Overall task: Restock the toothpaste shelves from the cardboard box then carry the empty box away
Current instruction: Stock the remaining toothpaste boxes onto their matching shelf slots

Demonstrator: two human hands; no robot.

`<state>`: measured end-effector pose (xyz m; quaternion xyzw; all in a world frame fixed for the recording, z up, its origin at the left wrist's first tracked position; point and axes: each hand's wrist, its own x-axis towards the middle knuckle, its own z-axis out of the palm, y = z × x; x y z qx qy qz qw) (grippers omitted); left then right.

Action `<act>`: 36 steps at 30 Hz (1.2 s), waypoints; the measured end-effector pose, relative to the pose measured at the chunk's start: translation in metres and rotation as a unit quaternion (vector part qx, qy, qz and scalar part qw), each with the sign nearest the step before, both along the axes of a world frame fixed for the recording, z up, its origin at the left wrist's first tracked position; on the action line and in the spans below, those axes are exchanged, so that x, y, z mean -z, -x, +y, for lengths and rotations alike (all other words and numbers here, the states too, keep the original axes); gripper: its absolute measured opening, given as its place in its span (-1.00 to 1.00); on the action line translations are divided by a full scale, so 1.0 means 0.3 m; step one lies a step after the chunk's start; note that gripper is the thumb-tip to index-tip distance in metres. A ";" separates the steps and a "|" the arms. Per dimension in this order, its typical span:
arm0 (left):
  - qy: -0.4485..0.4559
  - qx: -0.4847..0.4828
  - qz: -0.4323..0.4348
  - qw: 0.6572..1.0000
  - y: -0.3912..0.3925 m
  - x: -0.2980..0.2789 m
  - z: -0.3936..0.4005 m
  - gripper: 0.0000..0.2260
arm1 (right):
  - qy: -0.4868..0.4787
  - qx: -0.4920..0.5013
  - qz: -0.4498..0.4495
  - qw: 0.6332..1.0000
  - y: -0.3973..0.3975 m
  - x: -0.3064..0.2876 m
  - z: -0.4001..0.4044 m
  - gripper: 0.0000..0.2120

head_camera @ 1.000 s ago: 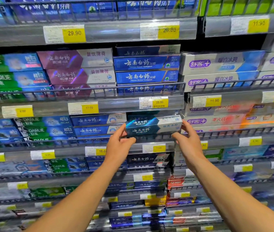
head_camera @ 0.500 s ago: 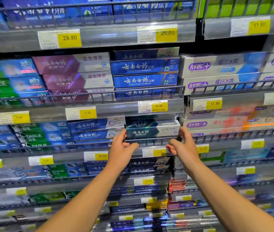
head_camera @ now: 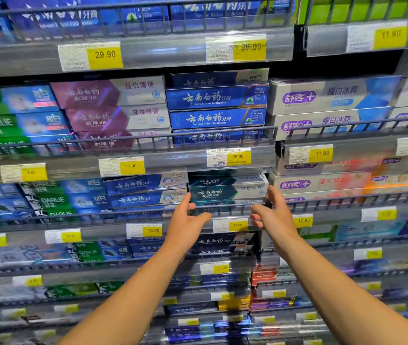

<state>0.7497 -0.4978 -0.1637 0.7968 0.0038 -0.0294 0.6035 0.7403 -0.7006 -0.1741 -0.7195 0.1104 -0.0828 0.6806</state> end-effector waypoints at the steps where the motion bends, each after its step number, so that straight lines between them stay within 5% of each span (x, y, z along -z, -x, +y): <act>1: 0.002 0.001 0.005 1.000 0.000 -0.001 -0.002 -0.32 | -0.001 0.001 0.001 1.000 -0.001 0.003 0.000 -0.20; 5: 0.004 0.000 0.017 1.000 -0.001 -0.001 0.001 -0.30 | -0.013 -0.001 -0.008 1.000 0.009 0.000 0.005 -0.36; 13: 0.007 -0.009 0.024 1.000 0.012 0.005 0.012 -0.36 | 0.029 -0.004 0.004 1.000 0.030 0.010 -0.003 -0.33; 21: -0.044 0.022 0.058 0.997 0.142 0.101 -0.021 -0.52 | 0.083 -0.034 0.051 0.995 0.185 0.094 -0.001 -0.58; 31: -0.104 0.107 0.177 0.973 0.312 0.526 -0.124 -0.76 | 0.104 -0.018 0.237 0.966 0.474 0.478 -0.021 -0.80; 36: -0.149 0.189 0.254 0.937 0.415 0.820 -0.177 -0.70 | 0.098 0.017 0.352 0.931 0.637 0.735 -0.071 -0.83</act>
